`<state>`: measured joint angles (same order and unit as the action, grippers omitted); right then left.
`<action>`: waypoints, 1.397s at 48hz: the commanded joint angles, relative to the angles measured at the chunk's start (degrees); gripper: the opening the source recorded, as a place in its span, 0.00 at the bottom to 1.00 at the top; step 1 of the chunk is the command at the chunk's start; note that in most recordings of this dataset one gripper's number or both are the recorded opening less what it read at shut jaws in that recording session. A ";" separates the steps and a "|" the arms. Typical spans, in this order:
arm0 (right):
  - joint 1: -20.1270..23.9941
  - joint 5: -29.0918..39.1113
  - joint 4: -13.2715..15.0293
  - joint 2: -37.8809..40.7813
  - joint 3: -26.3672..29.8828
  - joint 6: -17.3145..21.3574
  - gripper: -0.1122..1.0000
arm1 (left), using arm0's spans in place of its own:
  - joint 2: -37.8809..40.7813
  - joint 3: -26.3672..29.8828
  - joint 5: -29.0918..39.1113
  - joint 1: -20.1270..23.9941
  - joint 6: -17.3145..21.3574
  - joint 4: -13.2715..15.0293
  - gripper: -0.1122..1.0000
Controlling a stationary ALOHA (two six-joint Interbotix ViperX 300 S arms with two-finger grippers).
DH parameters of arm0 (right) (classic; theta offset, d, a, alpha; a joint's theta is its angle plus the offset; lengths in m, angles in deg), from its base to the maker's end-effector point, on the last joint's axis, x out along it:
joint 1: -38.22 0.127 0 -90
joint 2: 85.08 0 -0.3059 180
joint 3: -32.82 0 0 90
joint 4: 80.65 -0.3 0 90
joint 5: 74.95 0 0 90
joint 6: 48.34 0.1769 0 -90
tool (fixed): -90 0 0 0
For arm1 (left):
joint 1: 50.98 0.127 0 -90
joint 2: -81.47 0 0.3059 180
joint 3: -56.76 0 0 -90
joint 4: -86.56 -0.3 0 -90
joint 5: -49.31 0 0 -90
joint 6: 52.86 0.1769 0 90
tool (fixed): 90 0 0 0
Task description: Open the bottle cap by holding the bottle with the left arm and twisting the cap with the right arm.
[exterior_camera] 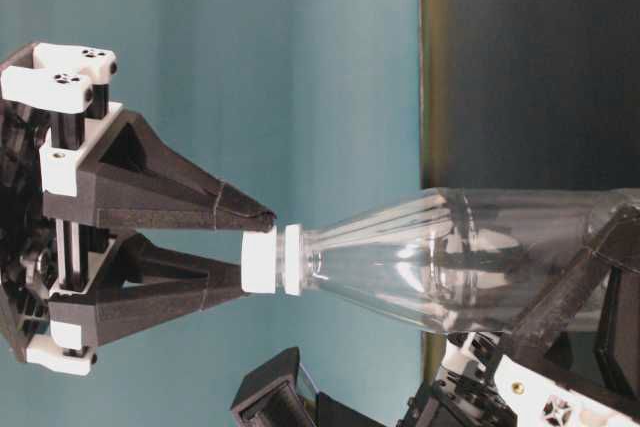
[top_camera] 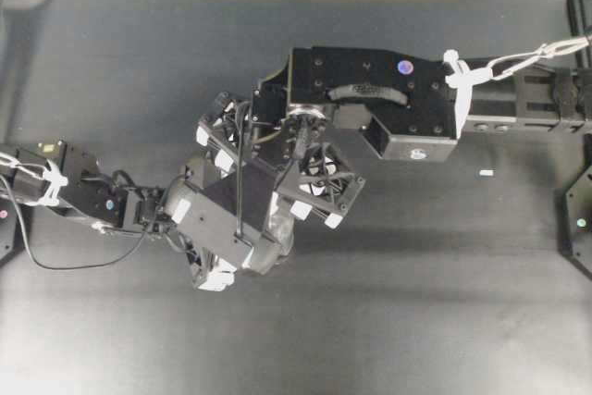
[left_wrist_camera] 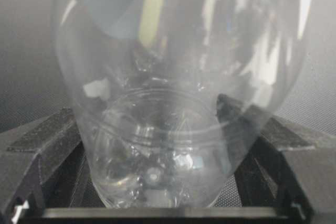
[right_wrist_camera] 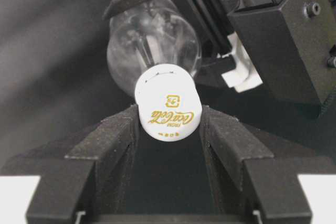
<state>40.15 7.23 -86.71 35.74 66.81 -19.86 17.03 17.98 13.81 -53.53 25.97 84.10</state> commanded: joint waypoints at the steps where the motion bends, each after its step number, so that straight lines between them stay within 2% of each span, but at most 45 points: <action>1: -0.88 -0.09 0.18 0.00 0.00 -1.32 0.43 | 0.35 -0.70 1.14 -0.44 -0.44 0.00 0.86; 20: -1.23 1.14 0.18 -0.09 -0.18 -1.93 0.43 | 0.35 -1.14 1.14 -0.44 -0.44 0.00 0.86; 22: -1.23 1.14 0.18 -0.18 -0.09 -1.93 0.46 | 0.35 -1.14 1.14 -0.44 -0.53 0.00 0.86; 27: -1.23 0.97 0.18 -0.18 -0.09 -1.85 0.70 | 0.35 -1.23 1.14 -0.44 -0.44 0.00 0.86; 29: -1.14 0.79 0.18 -0.26 -0.09 -1.76 0.76 | 0.35 -1.32 1.14 -0.44 -0.53 0.00 0.86; 31: -1.05 0.70 0.18 -0.53 0.00 -1.67 0.79 | 0.26 -1.41 1.14 -0.44 -0.53 0.00 0.86; 38: -1.14 -0.35 0.18 -1.32 -0.18 0.00 0.77 | 0.18 -1.93 1.14 -0.44 -0.53 0.00 0.86; 44: -2.46 -1.49 0.09 -2.99 -1.41 4.57 0.77 | 0.09 -2.02 1.14 -0.44 -0.53 0.00 0.86; 52: -4.31 -3.34 -0.26 -6.42 -4.31 12.57 0.77 | 0.00 -2.55 1.14 -0.35 -0.53 0.00 0.86; 67: -4.39 -17.23 -4.22 -16.96 -14.59 24.26 0.77 | -0.53 -4.39 1.14 -0.44 -0.62 0.00 0.86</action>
<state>32.86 -6.31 -89.88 22.82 54.06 1.59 15.97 15.78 13.81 -53.62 26.06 84.10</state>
